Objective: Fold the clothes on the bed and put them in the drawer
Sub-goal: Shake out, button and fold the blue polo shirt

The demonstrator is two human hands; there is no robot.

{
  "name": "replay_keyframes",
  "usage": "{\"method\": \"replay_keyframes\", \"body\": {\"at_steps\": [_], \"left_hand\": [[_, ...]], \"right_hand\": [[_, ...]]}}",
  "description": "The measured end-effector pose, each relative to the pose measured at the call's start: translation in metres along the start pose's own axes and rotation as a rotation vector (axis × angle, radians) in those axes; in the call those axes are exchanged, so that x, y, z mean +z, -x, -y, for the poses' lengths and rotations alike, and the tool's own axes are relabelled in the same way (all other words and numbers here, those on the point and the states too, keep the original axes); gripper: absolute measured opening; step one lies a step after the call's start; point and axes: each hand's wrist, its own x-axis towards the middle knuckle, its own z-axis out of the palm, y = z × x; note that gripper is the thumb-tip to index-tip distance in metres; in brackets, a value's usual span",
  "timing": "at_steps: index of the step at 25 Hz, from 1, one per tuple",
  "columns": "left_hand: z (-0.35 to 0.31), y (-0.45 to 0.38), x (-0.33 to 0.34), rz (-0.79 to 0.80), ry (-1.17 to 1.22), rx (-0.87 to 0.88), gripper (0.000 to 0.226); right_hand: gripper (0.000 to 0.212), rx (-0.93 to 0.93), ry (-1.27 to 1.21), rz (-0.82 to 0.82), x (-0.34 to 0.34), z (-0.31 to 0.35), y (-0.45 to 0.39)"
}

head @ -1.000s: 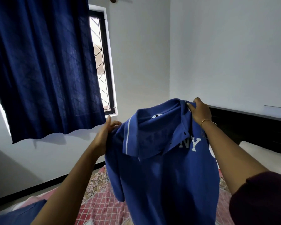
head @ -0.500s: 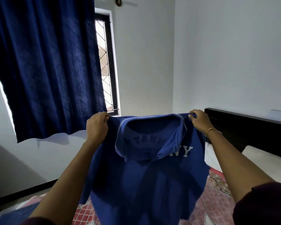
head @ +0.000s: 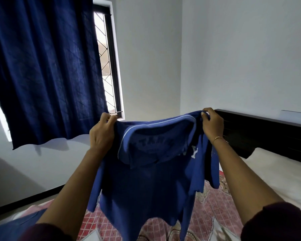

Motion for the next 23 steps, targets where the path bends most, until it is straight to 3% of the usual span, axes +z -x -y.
{"method": "replay_keyframes", "body": {"at_steps": [4, 8, 11, 13, 17, 23], "left_hand": [[-0.012, 0.005, -0.015, -0.099, 0.107, -0.329, 0.024], [-0.029, -0.008, -0.039, -0.313, 0.289, -0.378, 0.026], [-0.028, -0.021, -0.046, -0.355, 0.416, -0.250, 0.031], [-0.024, -0.020, -0.033, -0.242, 0.423, -0.126, 0.040], [-0.011, 0.024, 0.035, 0.175, 0.336, 0.068, 0.057], [-0.011, 0.081, 0.139, 0.549, 0.352, 0.019, 0.069]], "right_hand": [[0.021, -0.092, -0.042, -0.223, -0.009, 0.010, 0.017], [0.023, -0.268, -0.141, -0.503, -0.031, 0.035, 0.026], [0.024, -0.350, -0.133, -0.526, -0.045, 0.035, 0.016], [0.025, -0.324, -0.092, -0.442, -0.039, 0.015, 0.013], [0.025, -0.172, 0.000, -0.299, -0.007, -0.059, 0.056], [0.021, -0.042, 0.122, -0.145, 0.024, -0.165, 0.108]]}}
